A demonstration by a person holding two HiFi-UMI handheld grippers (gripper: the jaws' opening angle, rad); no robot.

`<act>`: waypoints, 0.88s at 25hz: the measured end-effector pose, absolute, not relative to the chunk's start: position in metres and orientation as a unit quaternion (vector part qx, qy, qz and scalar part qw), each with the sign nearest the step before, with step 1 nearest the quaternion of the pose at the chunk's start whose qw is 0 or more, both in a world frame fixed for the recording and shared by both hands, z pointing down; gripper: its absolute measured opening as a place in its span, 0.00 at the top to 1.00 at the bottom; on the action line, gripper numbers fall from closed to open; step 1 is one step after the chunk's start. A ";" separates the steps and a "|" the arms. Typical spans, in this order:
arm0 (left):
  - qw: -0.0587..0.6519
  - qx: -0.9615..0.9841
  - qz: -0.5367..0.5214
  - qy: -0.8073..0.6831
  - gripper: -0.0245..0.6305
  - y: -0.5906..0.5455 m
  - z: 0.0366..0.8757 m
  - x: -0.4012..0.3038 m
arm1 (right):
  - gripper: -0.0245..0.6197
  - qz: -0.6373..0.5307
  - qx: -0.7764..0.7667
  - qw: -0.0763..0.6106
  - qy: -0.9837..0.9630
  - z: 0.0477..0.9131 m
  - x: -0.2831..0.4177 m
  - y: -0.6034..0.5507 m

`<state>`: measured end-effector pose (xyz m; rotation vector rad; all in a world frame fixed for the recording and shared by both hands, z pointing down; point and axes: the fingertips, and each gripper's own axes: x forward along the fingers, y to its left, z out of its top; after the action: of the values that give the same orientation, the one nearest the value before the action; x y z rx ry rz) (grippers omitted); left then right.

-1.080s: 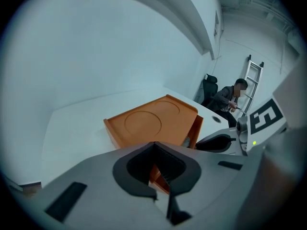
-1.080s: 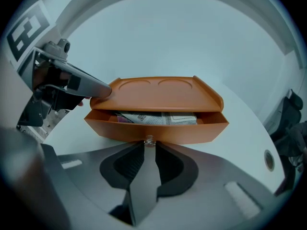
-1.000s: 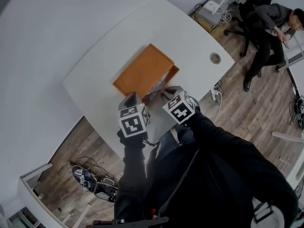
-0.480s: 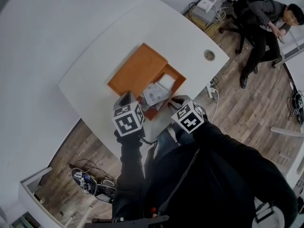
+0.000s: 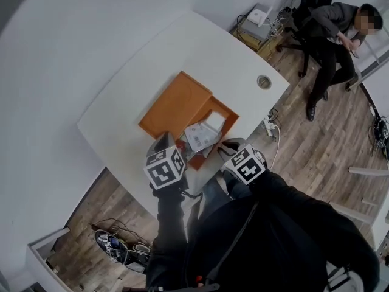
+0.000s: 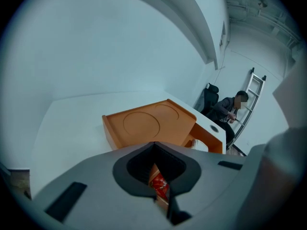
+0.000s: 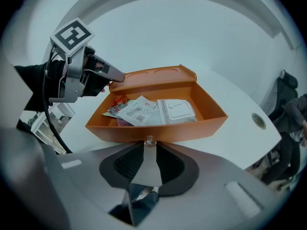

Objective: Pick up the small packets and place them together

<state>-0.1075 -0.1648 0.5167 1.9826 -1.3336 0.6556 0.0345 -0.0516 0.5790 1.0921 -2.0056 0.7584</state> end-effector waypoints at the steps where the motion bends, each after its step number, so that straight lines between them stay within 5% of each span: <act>1: 0.332 0.755 0.239 -0.513 0.96 -0.165 0.514 -0.108 | 0.83 0.306 0.425 0.348 -0.778 0.578 0.035 -0.052; 9: 0.350 0.763 0.161 -0.519 0.96 -0.136 0.484 -0.104 | 0.72 0.279 0.438 0.313 -0.796 0.517 0.075 -0.083; 22: 0.385 0.748 0.154 -0.518 0.96 -0.111 0.491 -0.098 | 0.66 0.108 0.218 0.546 -0.802 0.546 0.032 -0.127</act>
<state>-0.0984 -0.1110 0.4912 1.9067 -1.3192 0.3930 0.0319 -0.1266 0.5456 0.5176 -1.9019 0.2558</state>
